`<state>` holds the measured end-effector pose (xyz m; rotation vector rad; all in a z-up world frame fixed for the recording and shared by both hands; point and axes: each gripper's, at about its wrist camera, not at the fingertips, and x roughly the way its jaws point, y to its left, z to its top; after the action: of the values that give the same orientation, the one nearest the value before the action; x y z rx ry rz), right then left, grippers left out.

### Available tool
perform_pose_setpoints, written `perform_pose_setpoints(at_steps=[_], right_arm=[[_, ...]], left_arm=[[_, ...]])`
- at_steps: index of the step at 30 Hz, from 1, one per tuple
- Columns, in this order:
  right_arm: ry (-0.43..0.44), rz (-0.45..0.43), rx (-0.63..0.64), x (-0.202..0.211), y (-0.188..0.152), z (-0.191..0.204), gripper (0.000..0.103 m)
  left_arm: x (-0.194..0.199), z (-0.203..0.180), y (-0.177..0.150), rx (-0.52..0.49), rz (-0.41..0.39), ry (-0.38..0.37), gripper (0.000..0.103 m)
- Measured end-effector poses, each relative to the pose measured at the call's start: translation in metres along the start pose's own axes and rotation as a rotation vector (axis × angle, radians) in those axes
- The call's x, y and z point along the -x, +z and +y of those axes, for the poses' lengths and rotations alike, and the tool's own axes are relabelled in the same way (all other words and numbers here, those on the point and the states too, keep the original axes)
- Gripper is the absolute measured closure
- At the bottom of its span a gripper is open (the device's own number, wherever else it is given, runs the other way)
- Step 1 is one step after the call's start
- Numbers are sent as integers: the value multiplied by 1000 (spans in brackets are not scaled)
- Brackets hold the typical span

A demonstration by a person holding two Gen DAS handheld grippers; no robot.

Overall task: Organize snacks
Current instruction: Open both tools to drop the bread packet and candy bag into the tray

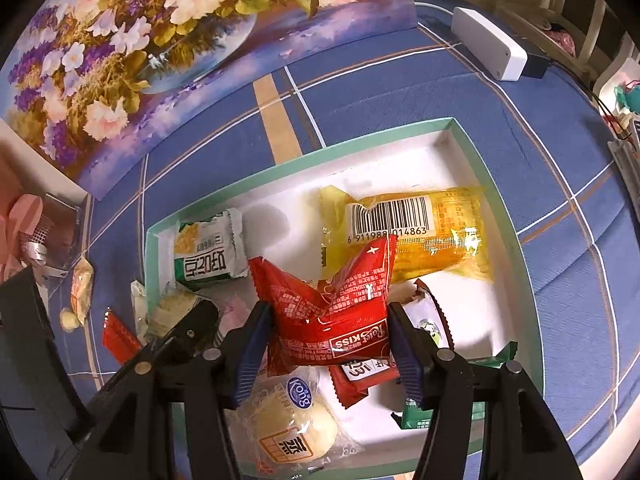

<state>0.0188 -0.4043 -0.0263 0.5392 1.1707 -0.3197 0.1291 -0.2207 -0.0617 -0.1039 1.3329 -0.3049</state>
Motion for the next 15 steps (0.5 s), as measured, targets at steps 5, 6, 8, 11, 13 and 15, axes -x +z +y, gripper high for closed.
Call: perform_pose_setpoints(at_steps=[5, 6, 8, 11, 13, 15], right_arm=[[-27, -7, 12, 7, 2, 2, 37], [-30, -12, 11, 10, 2, 3, 36], [-27, -21, 10, 15, 3, 3, 35], [-28, -39, 12, 26, 5, 4, 35], [-28, -54, 12, 34, 7, 5, 34], [-27, -71, 13, 42, 8, 6, 34]], left_arm=[[14, -3, 4, -4, 0, 33, 42], [17, -4, 6, -5, -4, 37, 40], [28, -5, 8, -12, -22, 46, 38], [45, -9, 10, -21, -52, 53, 34], [55, -10, 11, -26, -70, 51, 30], [66, -11, 11, -29, -89, 51, 29]])
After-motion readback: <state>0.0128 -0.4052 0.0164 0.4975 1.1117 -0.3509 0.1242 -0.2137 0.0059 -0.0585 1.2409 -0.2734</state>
